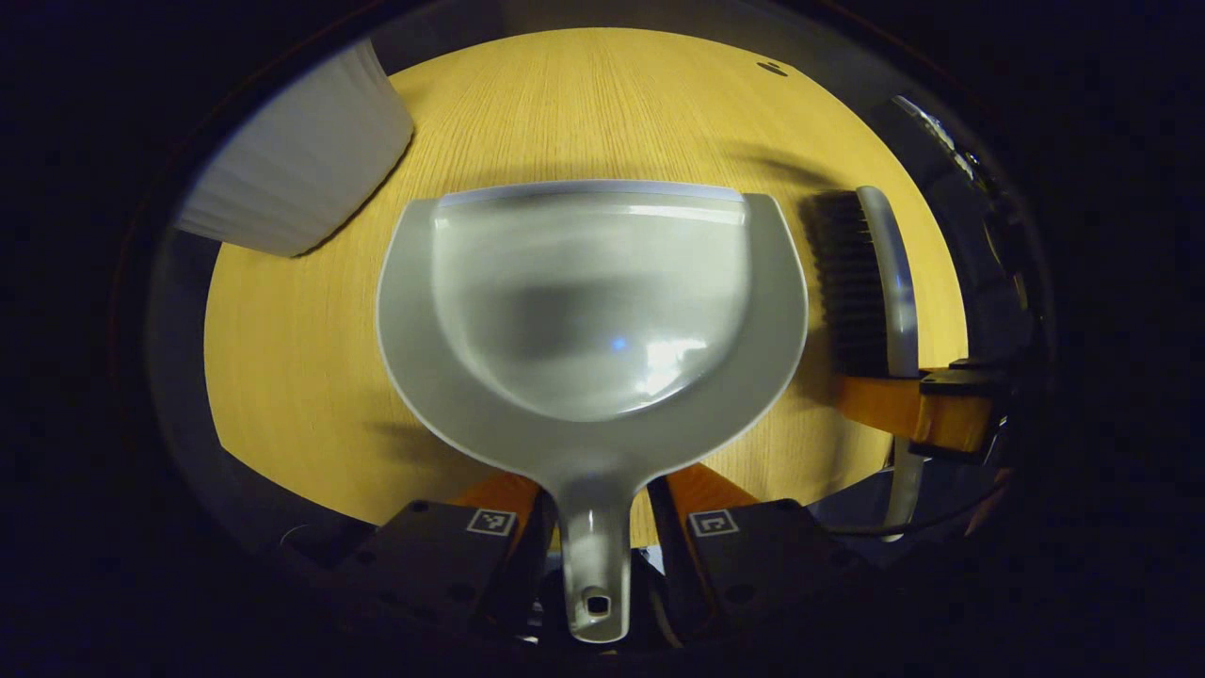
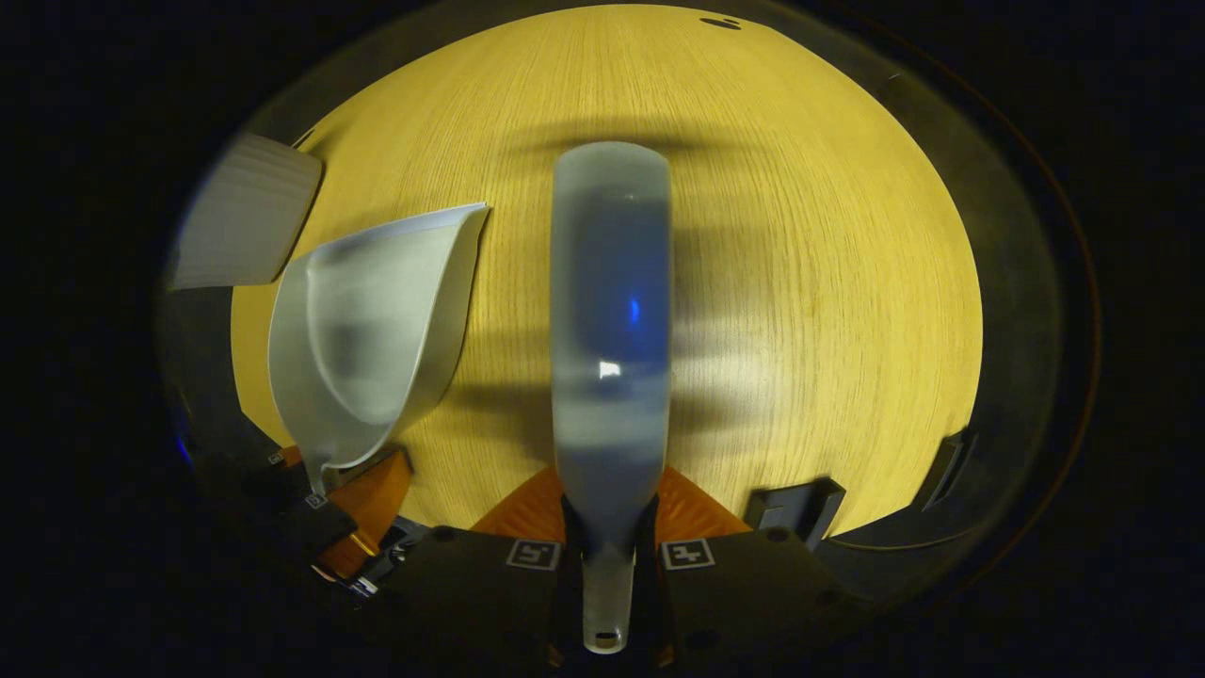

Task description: Pick up the small broom and dustpan from the desktop, sweep the trash into the dustpan with the broom, and then empty the trash into the garbage bin.

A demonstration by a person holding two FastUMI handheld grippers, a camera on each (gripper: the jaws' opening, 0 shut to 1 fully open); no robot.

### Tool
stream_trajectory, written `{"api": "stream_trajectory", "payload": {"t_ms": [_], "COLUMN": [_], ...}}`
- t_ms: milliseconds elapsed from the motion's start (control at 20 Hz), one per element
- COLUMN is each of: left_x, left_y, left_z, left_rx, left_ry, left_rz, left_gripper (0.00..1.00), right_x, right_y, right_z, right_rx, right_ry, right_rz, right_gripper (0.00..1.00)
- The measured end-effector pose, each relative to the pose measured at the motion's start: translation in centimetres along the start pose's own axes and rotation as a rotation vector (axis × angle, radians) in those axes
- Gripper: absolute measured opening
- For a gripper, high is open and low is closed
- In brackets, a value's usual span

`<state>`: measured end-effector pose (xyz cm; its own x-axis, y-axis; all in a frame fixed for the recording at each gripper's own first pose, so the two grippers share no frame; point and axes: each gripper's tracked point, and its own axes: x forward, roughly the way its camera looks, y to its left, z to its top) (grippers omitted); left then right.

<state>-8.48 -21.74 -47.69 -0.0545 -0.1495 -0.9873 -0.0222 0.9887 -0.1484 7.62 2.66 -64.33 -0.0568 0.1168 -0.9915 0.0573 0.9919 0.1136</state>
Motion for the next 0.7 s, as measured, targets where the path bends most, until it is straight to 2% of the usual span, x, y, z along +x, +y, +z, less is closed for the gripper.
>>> {"api": "stream_trajectory", "payload": {"t_ms": [50, 150, 300, 350, 450, 500, 600, 650, 700], "left_x": [-0.1, -0.4, -0.7, -0.8, -1.1, -1.3, -1.8, -2.0, -2.4], "left_y": [-0.3, -0.4, -0.4, -0.3, -0.2, -0.2, -0.4, -0.6, -0.4], "left_z": [-0.3, -0.1, -0.1, 0.0, 0.2, 0.2, 0.3, 0.4, 0.4], "left_rx": [0.014, 0.04, 0.062, 0.065, 0.062, 0.064, 0.064, 0.069, 0.085], "left_ry": [0.004, -0.014, -0.024, -0.03, -0.043, -0.048, -0.068, -0.081, -0.097], "left_rz": [-0.006, 0.0, 0.01, 0.013, 0.019, 0.016, 0.001, -0.01, -0.003], "left_gripper": [0.59, 0.6, 0.67, 0.71, 0.77, 0.77, 0.78, 0.77, 0.77], "right_x": [-0.2, -0.4, -0.7, -0.7, -1.3, -1.5, -1.9, -2.2, -2.5], "right_y": [0.0, 0.2, 0.3, 0.3, 0.2, 0.1, 0.1, 0.2, 0.4], "right_z": [-0.1, -0.4, -0.6, -0.6, -0.5, -0.5, -0.5, -0.5, -0.5], "right_rx": [-0.007, -0.015, -0.015, -0.013, -0.012, -0.012, -0.006, -0.002, 0.002], "right_ry": [0.001, -0.002, -0.002, -0.007, -0.016, -0.023, -0.035, -0.04, -0.048], "right_rz": [0.001, 0.004, 0.006, 0.004, 0.0, -0.002, -0.003, 0.001, 0.005], "right_gripper": [0.25, 0.26, 0.39, 0.34, 0.48, 0.72, 0.75, 0.74, 0.85]}}
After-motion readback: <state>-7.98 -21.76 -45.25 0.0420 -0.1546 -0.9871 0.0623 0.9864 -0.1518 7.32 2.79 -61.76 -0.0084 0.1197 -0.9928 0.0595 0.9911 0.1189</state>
